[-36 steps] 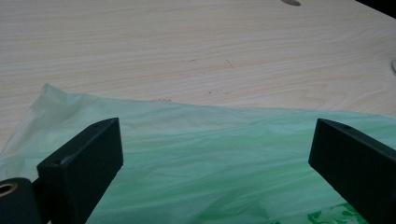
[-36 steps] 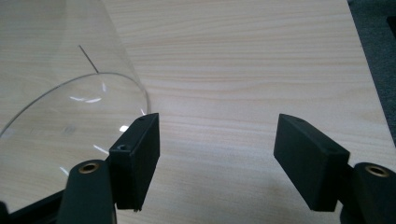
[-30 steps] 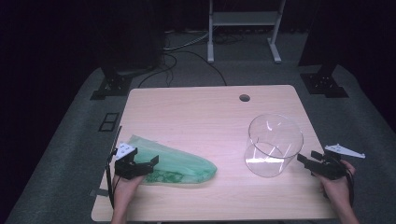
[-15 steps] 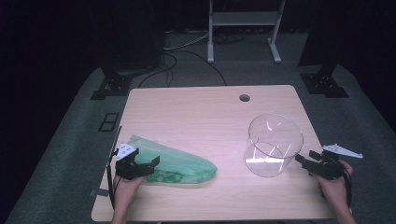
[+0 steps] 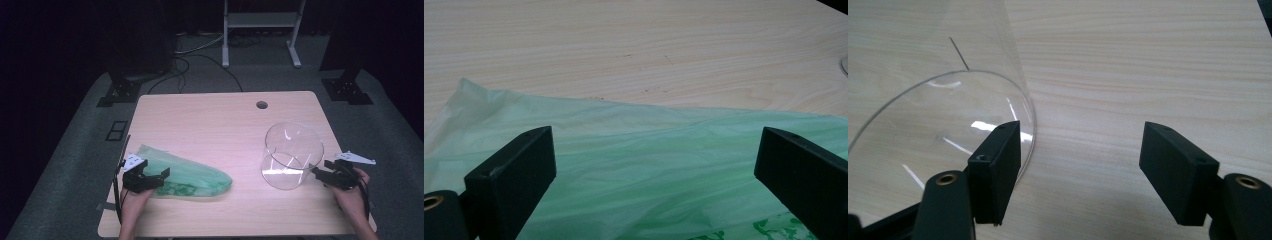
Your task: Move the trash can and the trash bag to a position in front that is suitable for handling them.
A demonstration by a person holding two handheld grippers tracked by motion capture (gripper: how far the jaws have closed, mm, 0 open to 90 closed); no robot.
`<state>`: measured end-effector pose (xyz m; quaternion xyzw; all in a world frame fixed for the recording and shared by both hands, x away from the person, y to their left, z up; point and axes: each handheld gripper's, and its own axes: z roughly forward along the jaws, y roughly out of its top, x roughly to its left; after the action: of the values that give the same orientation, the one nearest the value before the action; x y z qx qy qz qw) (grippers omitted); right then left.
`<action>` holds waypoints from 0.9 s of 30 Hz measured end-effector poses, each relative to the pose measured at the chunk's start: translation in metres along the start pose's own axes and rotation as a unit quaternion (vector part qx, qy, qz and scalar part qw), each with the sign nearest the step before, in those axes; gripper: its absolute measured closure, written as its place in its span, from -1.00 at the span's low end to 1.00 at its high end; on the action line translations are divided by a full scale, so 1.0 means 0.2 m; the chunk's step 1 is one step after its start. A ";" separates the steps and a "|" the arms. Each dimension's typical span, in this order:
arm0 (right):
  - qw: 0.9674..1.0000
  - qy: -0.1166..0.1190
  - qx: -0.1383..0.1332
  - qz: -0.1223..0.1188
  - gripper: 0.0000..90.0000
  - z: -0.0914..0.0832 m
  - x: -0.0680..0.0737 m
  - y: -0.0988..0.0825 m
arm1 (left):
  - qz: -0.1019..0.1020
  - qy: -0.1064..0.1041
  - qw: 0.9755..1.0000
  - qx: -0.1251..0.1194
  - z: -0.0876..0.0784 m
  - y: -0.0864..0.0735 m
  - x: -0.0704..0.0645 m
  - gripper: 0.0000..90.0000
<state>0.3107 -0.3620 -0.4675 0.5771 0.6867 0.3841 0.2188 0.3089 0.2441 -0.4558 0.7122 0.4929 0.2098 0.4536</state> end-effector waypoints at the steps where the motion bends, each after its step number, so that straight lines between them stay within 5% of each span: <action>1: 1.000 -0.001 0.002 -0.003 -0.28 0.00 0.01 0.00 | 0.000 0.000 1.000 0.001 0.00 0.00 0.00 -0.95; 27: 0.996 0.054 0.026 -0.067 -0.27 0.20 0.40 0.17 | 0.022 -0.017 1.000 0.008 0.01 0.02 -0.04 -0.95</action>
<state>0.3417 -0.2737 -0.4539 0.5138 0.7441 0.3816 0.1916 0.3083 0.2357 -0.4517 0.7299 0.4711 0.2034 0.4516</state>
